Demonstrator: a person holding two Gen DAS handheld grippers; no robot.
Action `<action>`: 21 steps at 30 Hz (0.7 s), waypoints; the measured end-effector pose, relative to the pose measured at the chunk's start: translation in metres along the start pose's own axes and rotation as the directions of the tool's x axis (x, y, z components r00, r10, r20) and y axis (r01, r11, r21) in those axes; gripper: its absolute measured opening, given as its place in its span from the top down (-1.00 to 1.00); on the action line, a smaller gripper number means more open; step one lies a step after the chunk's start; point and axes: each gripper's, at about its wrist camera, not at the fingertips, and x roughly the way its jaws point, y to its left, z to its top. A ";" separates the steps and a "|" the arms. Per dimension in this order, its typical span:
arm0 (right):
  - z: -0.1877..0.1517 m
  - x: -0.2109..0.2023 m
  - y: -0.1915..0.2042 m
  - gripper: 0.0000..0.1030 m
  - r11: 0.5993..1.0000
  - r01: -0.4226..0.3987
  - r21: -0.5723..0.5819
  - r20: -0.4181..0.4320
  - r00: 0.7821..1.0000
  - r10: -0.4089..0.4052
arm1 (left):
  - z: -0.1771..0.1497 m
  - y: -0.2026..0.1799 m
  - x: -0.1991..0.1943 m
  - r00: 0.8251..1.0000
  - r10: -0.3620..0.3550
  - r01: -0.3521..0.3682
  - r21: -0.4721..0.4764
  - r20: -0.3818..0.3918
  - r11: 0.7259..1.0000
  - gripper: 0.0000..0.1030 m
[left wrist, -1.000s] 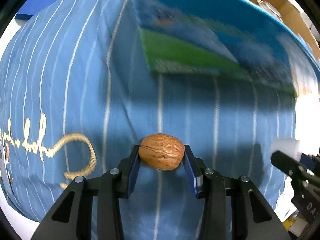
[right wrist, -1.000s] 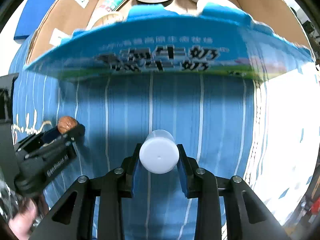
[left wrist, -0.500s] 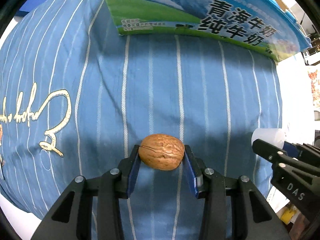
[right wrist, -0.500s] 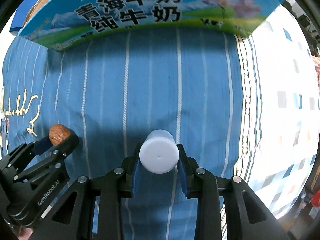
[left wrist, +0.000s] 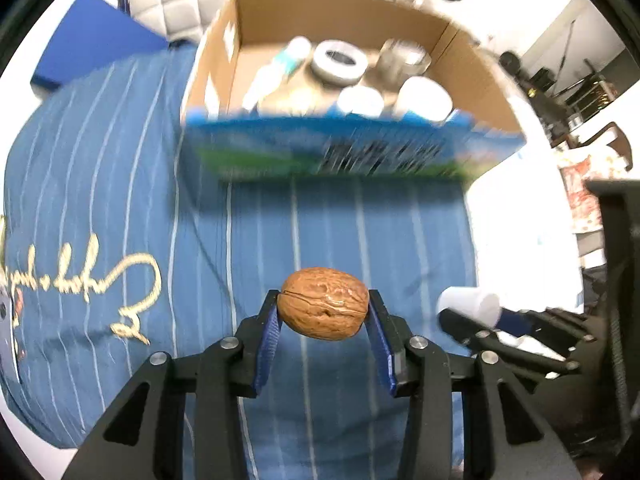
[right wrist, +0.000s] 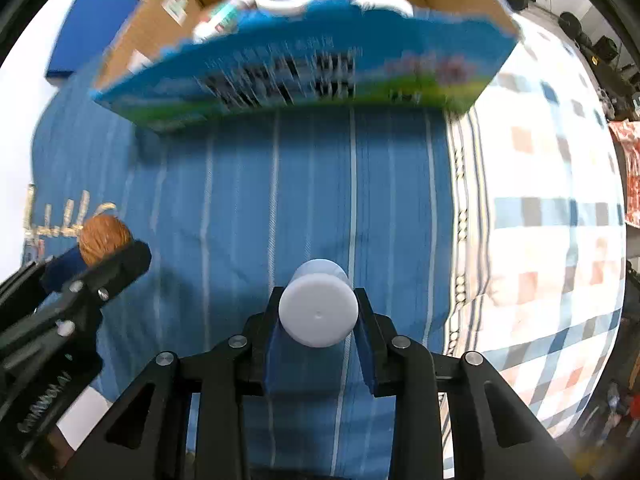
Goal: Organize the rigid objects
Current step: 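Carry the walnut and white cylinder into the box with both tools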
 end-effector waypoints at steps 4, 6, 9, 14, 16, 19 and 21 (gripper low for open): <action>0.007 -0.043 0.003 0.33 0.999 -0.037 -0.005 0.062 0.997 0.038 | 0.037 0.000 -0.036 0.996 -0.048 0.046 0.020 0.074 0.999 0.25; 0.018 -0.068 -0.004 0.33 0.999 -0.054 -0.002 0.097 0.994 0.054 | 0.053 -0.001 -0.056 0.991 -0.071 0.067 0.035 0.111 0.997 0.25; 0.041 -0.094 -0.007 0.33 0.996 -0.086 0.009 0.142 0.986 0.083 | 0.088 0.000 -0.065 0.985 -0.106 0.100 0.051 0.138 0.994 0.25; 0.096 -0.115 -0.020 0.33 0.997 -0.070 0.043 0.193 0.979 0.060 | 0.145 -0.003 -0.067 0.978 -0.149 0.141 0.065 0.145 0.988 0.25; 0.123 -0.112 -0.032 0.33 0.994 -0.080 0.069 0.185 0.981 0.066 | 0.168 -0.003 -0.055 0.979 -0.165 0.159 0.059 0.119 0.986 0.25; 0.157 -0.100 -0.046 0.33 0.993 -0.071 0.095 0.175 0.983 0.054 | 0.204 -0.002 -0.027 0.984 -0.163 0.160 0.049 0.068 0.986 0.25; 0.181 -0.091 -0.052 0.33 0.993 -0.055 0.104 0.172 0.984 0.036 | 0.222 -0.004 -0.006 0.989 -0.144 0.141 0.056 0.044 0.988 0.25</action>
